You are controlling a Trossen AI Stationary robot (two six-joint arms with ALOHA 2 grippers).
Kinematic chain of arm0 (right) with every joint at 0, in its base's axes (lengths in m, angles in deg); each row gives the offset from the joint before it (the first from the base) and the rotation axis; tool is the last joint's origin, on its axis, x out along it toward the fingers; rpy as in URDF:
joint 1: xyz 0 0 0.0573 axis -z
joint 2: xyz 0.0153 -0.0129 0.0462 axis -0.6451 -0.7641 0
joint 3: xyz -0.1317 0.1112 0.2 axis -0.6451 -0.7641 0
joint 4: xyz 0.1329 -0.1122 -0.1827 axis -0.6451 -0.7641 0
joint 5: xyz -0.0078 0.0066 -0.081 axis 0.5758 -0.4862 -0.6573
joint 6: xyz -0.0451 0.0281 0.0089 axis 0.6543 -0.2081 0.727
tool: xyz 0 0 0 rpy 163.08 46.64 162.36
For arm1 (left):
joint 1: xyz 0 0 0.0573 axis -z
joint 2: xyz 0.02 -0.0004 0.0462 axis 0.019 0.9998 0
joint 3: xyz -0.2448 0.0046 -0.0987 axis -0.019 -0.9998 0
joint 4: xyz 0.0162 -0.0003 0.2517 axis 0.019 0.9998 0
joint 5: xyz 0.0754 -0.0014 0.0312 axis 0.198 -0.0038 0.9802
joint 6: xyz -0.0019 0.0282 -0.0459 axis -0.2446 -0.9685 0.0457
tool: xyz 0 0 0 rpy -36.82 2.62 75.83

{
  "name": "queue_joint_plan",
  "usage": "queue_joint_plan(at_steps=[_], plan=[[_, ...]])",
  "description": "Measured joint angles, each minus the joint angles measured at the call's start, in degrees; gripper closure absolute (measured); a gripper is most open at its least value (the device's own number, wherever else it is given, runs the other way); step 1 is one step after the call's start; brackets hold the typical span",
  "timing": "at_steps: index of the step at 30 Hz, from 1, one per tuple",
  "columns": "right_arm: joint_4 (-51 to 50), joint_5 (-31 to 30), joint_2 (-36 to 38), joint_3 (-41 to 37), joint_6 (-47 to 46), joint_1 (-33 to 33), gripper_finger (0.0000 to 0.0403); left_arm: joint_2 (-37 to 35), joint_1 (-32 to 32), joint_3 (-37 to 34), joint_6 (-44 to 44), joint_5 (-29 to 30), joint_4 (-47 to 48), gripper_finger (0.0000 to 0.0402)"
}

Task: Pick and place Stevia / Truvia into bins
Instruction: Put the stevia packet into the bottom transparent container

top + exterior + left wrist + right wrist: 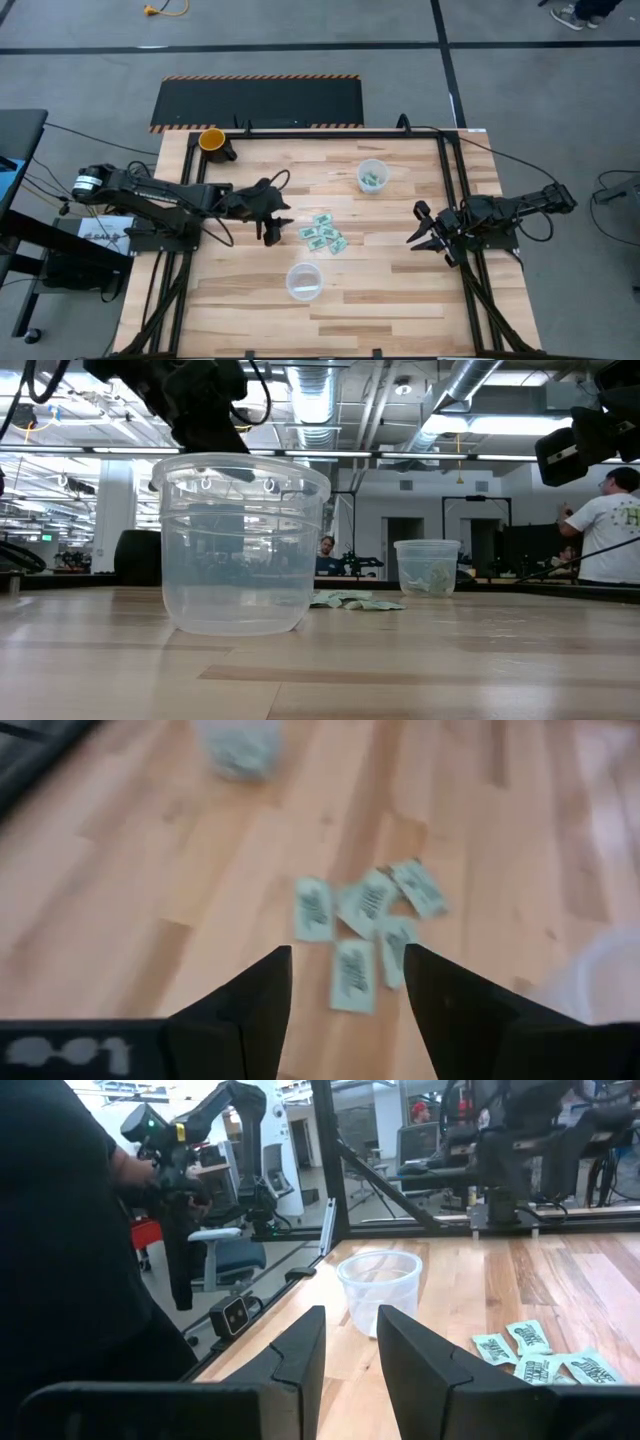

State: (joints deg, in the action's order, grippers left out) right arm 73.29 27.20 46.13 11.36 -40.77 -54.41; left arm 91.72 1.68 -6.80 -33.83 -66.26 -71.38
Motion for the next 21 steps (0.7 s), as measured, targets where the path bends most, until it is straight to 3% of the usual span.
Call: queue_joint_plan(at_steps=[6, 11, 21], plan=[[0.00, -0.02, 0.00, 0.00, 0.00, 0.00, 0.0316, 0.79, -1.68, 0.00, -4.06, -7.04, 1.90, 0.0219], [0.00, 0.00, 0.00, 0.00, 0.00, 0.00, 0.0316, 1.13, -2.94, 1.80, -6.01, -8.00, 7.62, 0.0219], [-0.02, -0.01, 0.02, 0.00, 0.00, 0.00, 0.0316, 10.72, -3.51, 13.86, -18.63, -8.22, 19.34, 0.0219]])
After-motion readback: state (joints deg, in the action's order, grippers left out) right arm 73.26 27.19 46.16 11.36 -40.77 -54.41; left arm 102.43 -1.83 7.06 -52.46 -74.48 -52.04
